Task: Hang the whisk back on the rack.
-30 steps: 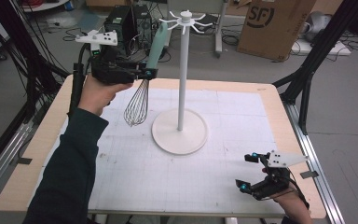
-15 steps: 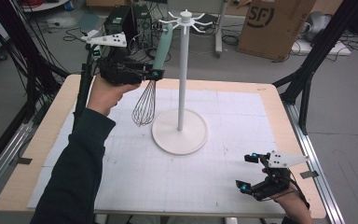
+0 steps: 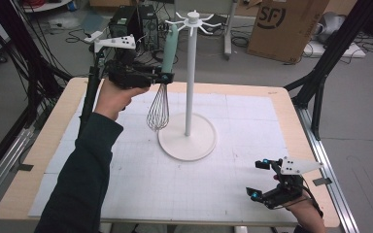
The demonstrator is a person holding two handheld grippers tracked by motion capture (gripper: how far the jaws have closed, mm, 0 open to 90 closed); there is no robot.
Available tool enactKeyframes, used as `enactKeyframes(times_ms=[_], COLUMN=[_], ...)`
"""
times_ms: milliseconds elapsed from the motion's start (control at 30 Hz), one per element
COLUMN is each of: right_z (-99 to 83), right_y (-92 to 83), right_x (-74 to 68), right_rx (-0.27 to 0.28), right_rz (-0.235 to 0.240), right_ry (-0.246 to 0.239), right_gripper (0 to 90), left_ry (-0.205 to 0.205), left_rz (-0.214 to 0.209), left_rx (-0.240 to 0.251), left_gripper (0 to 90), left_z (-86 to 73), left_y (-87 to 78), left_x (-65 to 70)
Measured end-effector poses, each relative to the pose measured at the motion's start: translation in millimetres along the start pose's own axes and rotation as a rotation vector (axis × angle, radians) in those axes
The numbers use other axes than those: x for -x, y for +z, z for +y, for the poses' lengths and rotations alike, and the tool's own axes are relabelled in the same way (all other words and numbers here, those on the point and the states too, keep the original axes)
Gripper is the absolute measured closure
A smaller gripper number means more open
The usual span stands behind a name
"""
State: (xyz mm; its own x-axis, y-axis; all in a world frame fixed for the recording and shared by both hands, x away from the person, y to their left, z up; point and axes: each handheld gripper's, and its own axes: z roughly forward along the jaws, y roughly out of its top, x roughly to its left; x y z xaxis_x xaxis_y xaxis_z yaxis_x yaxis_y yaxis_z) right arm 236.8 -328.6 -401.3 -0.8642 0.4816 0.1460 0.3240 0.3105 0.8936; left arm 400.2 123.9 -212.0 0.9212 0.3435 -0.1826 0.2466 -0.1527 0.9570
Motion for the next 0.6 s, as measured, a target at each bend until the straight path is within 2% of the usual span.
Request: enactKeyframes(times_ms=[67, 300, 367, 467, 600], right_z=[0.1, 0.5, 0.8, 1.2, 1.9], right_y=[0.5, 0.5, 0.2, -0.2, 0.4], right_x=[-0.4, -0.5, -0.5, -0.8, -0.3], right_rx=[-0.004, -0.002, 0.001, 0.005, 0.011], right_rz=[0.0, -0.002, -0.003, -0.008, -0.019], right_ry=[0.001, -0.001, -0.003, 0.0, 0.001], right_gripper=[0.6, 0.6, 0.6, 0.6, 0.6], left_ry=[-0.005, 0.001, -0.008, 0.005, 0.018], left_rz=[-0.003, 0.005, -0.003, 0.011, 0.03], left_rx=[0.004, 0.004, -0.016, -0.059, -0.075], left_gripper=[65.6, 47.8, 41.2, 30.1, 18.5], left_z=[-0.2, -5.5, -11.2, -21.8, -34.6], left_y=[-0.6, -4.3, -4.7, -4.0, -8.4], left_x=[-1.0, -1.3, -2.2, 0.6, 4.2])
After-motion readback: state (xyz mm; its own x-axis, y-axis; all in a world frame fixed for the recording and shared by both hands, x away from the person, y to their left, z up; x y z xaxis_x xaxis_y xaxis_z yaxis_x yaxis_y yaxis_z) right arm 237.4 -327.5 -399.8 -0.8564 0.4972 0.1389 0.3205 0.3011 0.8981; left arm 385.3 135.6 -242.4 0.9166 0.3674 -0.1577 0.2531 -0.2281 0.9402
